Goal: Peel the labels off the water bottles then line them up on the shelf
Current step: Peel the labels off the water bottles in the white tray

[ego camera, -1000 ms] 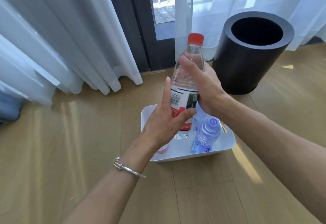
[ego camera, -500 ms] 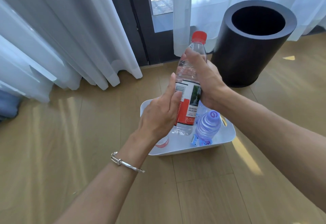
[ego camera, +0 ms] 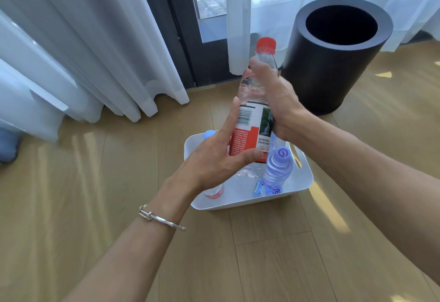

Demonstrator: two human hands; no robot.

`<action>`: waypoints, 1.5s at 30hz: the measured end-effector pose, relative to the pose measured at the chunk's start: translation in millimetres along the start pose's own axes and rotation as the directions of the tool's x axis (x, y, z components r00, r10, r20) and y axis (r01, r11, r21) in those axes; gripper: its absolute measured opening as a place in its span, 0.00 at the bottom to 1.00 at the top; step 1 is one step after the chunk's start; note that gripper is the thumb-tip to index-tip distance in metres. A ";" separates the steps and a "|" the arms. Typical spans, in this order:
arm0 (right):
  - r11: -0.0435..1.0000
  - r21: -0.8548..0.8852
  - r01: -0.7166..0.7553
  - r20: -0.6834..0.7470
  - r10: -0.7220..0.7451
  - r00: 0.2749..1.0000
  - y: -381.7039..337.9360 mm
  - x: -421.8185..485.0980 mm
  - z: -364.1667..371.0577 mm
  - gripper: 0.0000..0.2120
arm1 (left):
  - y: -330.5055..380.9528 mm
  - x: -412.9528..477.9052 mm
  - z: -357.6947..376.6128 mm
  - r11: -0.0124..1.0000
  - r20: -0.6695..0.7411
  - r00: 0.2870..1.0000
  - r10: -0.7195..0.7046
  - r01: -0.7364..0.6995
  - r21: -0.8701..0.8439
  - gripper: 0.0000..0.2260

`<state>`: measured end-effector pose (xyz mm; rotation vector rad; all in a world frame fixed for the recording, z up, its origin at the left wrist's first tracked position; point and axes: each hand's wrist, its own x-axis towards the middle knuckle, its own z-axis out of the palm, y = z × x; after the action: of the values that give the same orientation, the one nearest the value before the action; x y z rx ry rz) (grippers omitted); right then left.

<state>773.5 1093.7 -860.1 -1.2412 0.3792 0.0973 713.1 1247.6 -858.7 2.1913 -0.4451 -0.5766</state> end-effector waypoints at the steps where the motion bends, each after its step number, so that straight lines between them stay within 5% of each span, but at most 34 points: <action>1: 1.000 -0.008 -0.003 -0.004 0.003 1.000 -0.4 0.2 -0.8 0.25 | 0.6 -0.1 -0.5 1.000 0.002 1.000 0.000 0.000 0.014 0.44; 12: 0.990 -0.139 0.005 -0.046 -0.011 0.999 -2.7 2.1 -8.7 0.24 | -1.2 -1.2 -1.4 0.980 -0.001 0.999 0.033 -0.032 0.195 0.33; 22: 0.981 -0.192 0.039 -0.073 -0.054 0.996 2.1 3.5 -11.8 0.18 | -6.1 0.8 4.4 0.996 0.007 1.000 -0.006 0.005 0.091 0.45; 30: 0.974 -0.220 0.056 -0.063 -0.072 0.995 4.2 3.8 -8.0 0.21 | -10.6 1.3 0.8 0.998 0.065 0.996 -0.060 0.061 -0.021 0.44; 40: 0.957 -0.283 0.060 -0.093 -0.090 0.992 6.5 2.4 -5.8 0.24 | -7.7 1.1 15.3 0.997 -0.023 0.997 -0.069 0.070 0.041 0.42; 45: 0.962 -0.270 0.035 -0.110 -0.067 0.992 6.9 3.1 -9.8 0.19 | -4.4 0.2 10.8 0.996 0.055 0.996 -0.072 0.069 0.050 0.43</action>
<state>772.2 1086.4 -870.0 -1.5286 0.4469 0.0305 708.0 1243.5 -868.3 2.2485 -0.4165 -0.6740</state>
